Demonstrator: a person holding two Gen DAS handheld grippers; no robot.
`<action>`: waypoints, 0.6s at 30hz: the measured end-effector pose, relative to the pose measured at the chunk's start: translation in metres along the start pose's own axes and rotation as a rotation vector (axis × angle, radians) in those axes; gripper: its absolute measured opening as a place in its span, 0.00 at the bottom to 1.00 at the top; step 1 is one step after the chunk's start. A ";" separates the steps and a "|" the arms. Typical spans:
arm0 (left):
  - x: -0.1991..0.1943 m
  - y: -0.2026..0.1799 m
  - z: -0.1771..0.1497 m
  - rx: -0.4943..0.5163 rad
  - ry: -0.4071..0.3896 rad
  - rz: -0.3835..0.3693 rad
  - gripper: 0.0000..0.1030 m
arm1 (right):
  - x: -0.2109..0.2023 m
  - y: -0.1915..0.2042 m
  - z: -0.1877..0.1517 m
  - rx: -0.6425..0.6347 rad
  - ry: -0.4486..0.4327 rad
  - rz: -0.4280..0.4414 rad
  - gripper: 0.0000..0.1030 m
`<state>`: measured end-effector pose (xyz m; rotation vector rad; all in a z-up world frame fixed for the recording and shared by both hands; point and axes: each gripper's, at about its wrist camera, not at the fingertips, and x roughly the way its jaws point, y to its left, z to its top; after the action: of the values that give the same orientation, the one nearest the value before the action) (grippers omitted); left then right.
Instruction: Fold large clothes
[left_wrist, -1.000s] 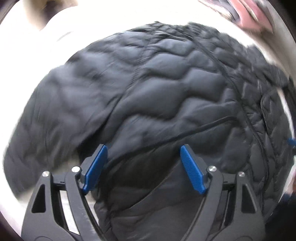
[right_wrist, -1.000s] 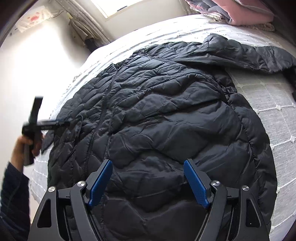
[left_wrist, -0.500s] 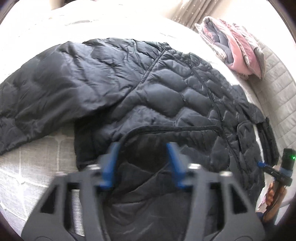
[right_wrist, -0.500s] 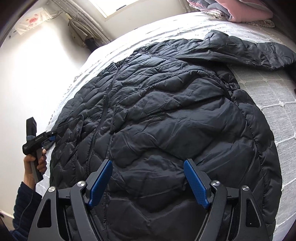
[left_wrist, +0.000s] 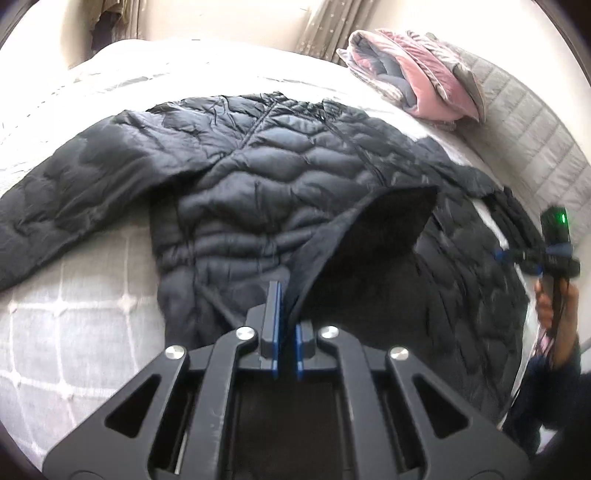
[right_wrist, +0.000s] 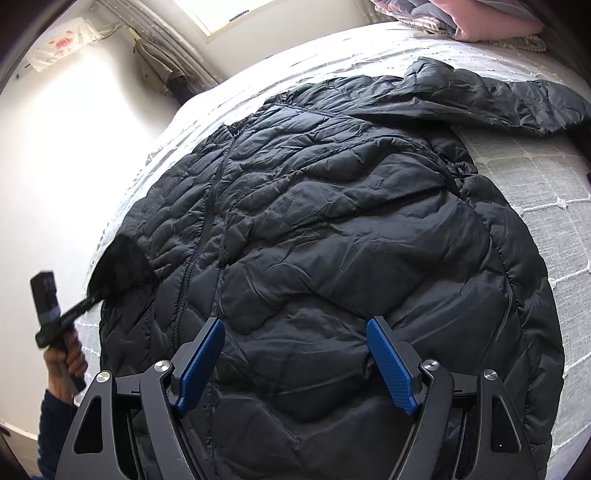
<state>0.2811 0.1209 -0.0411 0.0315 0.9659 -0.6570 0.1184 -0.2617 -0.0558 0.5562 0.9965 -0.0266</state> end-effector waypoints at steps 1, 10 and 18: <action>-0.003 -0.003 -0.006 0.014 0.012 0.016 0.07 | 0.000 0.000 0.000 0.000 0.001 -0.001 0.78; -0.057 -0.009 -0.048 0.000 -0.047 -0.030 0.13 | -0.002 -0.002 0.001 0.010 -0.008 -0.007 0.78; -0.059 -0.087 0.008 -0.014 -0.115 -0.051 0.61 | -0.012 -0.010 0.004 0.039 -0.057 -0.038 0.78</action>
<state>0.2180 0.0784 0.0317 -0.0435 0.8625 -0.6914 0.1126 -0.2747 -0.0488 0.5689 0.9525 -0.0956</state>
